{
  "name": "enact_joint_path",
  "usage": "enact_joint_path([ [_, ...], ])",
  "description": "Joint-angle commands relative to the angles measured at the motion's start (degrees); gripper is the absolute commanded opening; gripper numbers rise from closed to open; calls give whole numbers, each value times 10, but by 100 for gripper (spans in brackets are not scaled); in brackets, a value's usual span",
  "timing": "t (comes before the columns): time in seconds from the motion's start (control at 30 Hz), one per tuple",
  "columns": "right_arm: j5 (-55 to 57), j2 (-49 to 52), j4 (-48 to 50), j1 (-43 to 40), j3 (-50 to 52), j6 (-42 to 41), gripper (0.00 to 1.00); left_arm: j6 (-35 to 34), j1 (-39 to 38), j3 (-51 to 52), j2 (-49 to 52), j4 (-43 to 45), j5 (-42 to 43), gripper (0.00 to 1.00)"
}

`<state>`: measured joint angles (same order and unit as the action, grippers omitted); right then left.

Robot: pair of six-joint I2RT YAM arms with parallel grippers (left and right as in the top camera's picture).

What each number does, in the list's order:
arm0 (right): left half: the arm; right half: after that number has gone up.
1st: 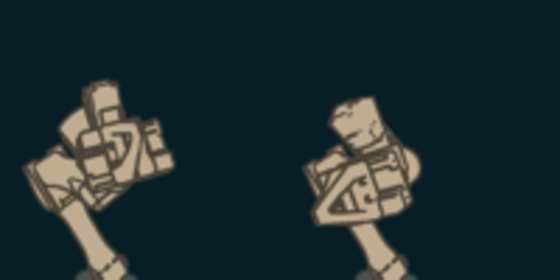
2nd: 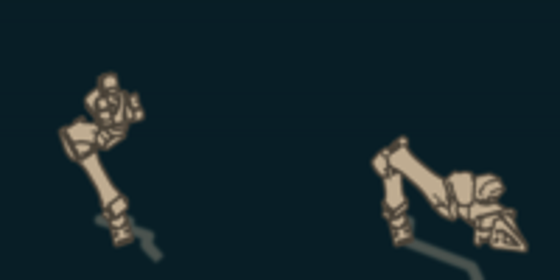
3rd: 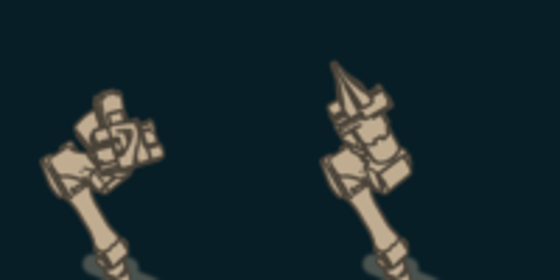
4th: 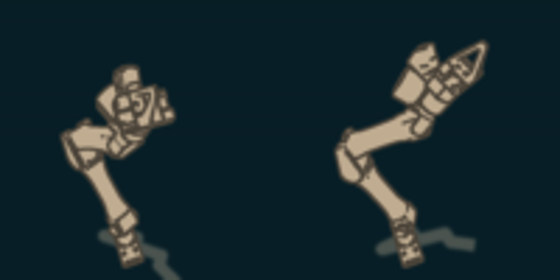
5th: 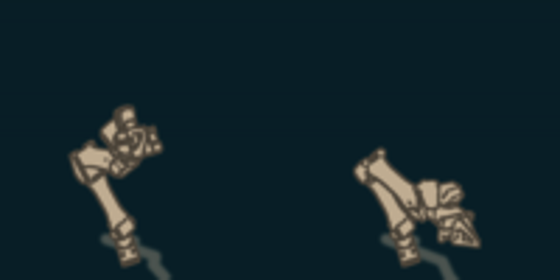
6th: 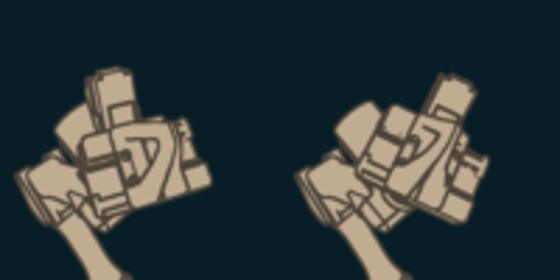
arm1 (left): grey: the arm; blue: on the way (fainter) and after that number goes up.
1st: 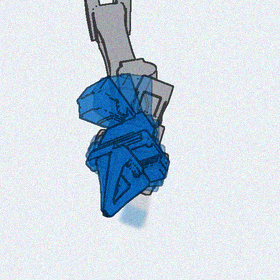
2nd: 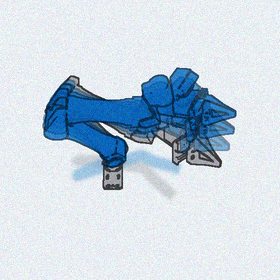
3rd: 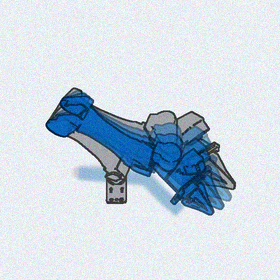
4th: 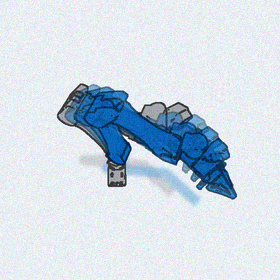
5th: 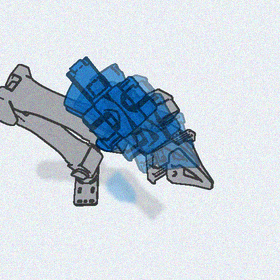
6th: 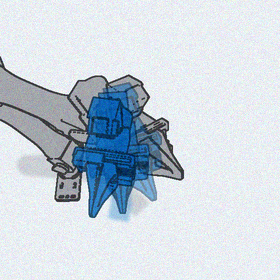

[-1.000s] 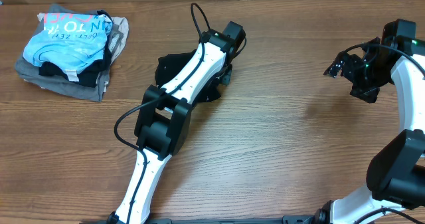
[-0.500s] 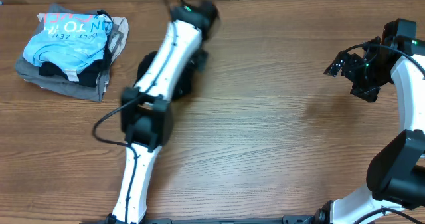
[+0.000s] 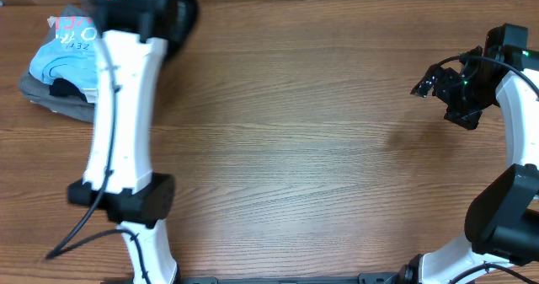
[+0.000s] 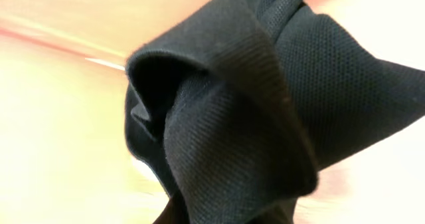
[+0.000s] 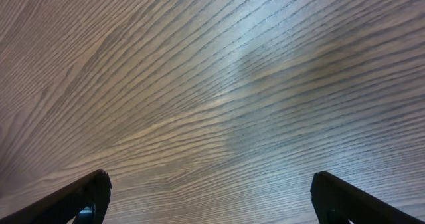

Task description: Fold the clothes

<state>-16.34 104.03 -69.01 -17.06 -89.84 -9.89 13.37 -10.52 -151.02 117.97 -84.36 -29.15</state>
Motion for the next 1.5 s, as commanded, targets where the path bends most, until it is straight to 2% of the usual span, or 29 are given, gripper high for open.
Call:
enact_joint_path([
  [0.0,-7,-16,1,1,-9,-2,100,96,67,-14,-39,55,-91,4],
  [0.17,-33,-16,1,1,-9,-2,100,124,167,-13,-35,130,-82,4],
  [0.4,-35,-16,-1,1,-9,-2,100,146,297,-10,5,196,94,4],
  [0.6,-35,-16,-3,1,-9,-2,100,154,358,-10,71,235,143,4],
  [0.87,-35,-16,-2,1,-9,-7,100,146,355,-10,138,232,174,4],
  [1.27,-35,-16,-2,1,-9,-6,100,131,314,-10,143,208,183,4],
  [1.43,-35,-16,-1,1,-9,-6,100,97,287,-10,143,160,187,4],
  [1.47,-35,-16,-1,1,-9,-6,100,73,275,-10,143,137,188,4],
])
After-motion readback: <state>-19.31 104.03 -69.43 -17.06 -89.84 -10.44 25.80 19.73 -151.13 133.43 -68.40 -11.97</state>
